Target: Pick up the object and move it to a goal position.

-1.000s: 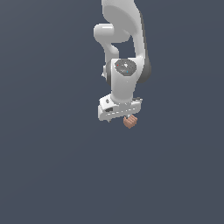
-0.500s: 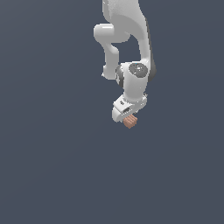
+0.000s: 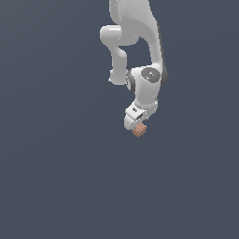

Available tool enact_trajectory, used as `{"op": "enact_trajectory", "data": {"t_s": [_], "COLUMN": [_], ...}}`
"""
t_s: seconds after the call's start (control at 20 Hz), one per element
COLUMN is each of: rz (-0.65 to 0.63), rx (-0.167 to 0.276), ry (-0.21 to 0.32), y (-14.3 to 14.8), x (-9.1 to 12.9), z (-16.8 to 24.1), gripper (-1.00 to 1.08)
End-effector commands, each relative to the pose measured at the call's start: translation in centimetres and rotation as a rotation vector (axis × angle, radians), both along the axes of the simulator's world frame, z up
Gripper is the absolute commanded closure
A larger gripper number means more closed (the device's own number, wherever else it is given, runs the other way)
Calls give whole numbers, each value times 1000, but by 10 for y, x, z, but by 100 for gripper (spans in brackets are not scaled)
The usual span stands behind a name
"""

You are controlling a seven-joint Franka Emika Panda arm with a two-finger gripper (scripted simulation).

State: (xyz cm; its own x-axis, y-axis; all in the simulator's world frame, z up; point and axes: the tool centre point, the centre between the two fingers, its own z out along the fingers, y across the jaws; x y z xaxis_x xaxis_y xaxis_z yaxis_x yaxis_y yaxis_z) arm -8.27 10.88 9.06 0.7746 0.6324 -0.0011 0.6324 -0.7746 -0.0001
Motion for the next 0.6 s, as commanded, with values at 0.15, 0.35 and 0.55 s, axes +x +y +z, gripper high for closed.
{"op": "enact_trajectory", "data": {"t_s": [0.15,0.35,0.55], "rz": [0,3,5], "rx": [0,1,1], "ry": [0,0,-1], "y": [0,0,0], "x": [0,-1,-2], "z": [-8,-26,-43], "gripper": [-92,-92,-92]}}
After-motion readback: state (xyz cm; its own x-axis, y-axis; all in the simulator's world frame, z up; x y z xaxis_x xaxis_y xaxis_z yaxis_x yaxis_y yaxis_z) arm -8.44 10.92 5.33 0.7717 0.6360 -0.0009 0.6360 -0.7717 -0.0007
